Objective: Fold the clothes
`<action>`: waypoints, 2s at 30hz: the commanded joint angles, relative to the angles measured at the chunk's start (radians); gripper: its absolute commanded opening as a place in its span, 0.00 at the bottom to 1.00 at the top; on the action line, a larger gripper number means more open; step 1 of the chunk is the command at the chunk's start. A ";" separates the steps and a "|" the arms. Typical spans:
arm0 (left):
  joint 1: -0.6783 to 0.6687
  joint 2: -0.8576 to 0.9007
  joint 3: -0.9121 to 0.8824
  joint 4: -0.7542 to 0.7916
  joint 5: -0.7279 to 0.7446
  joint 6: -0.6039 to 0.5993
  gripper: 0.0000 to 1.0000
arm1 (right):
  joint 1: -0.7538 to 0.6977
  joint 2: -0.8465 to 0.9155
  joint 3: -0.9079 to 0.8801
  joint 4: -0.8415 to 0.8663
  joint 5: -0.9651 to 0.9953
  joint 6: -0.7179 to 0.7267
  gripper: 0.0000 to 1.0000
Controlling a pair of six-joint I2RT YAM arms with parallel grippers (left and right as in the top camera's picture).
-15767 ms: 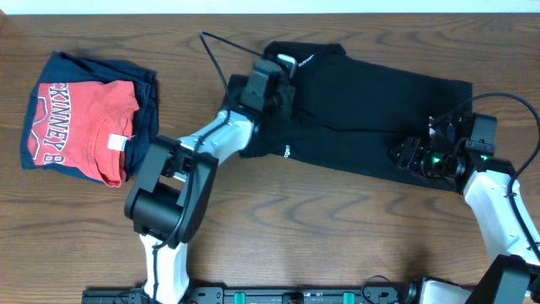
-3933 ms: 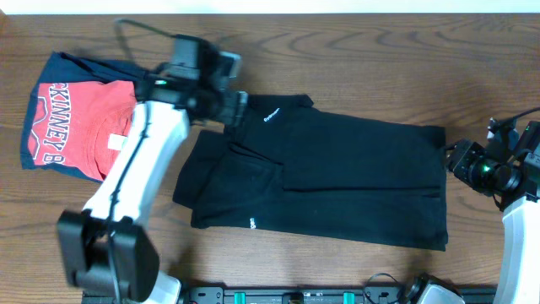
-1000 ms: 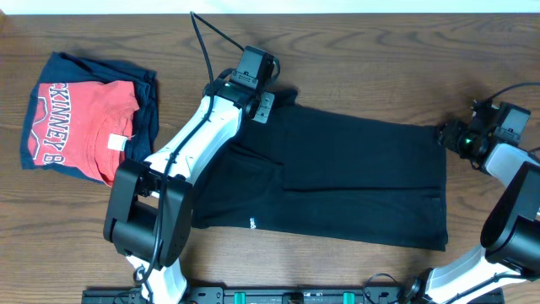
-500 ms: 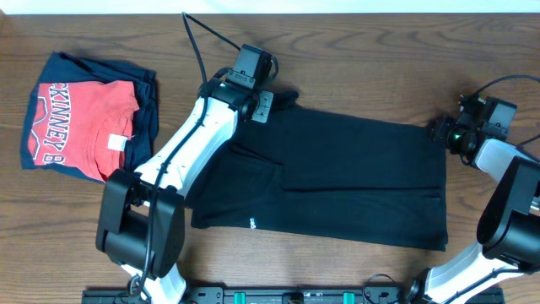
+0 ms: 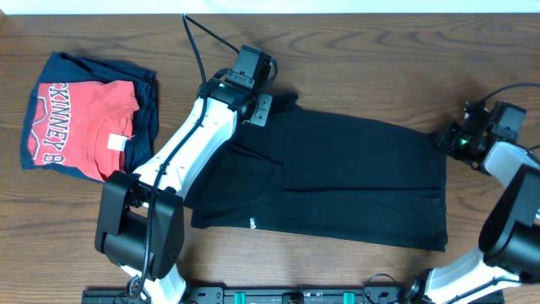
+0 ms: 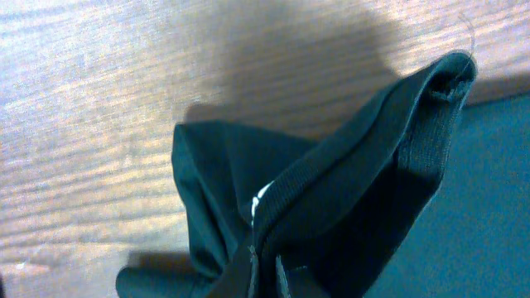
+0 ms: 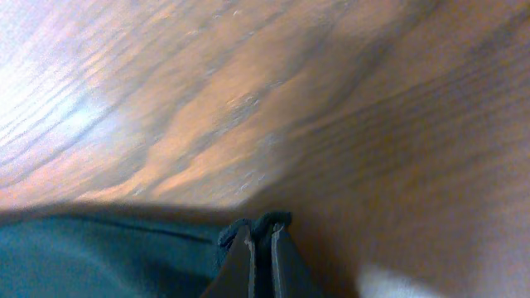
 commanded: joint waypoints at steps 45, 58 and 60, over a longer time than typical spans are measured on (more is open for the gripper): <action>0.037 -0.082 -0.002 -0.808 0.000 -0.113 0.06 | -0.014 -0.326 0.003 -0.752 0.282 0.122 0.01; 0.038 -0.082 -0.043 -0.931 -0.001 -0.114 0.06 | -0.014 -0.326 0.003 -0.814 0.408 0.138 0.01; 0.037 -0.082 -0.045 -0.934 0.000 -0.114 0.06 | -0.014 -0.326 0.003 -0.815 0.408 0.138 0.01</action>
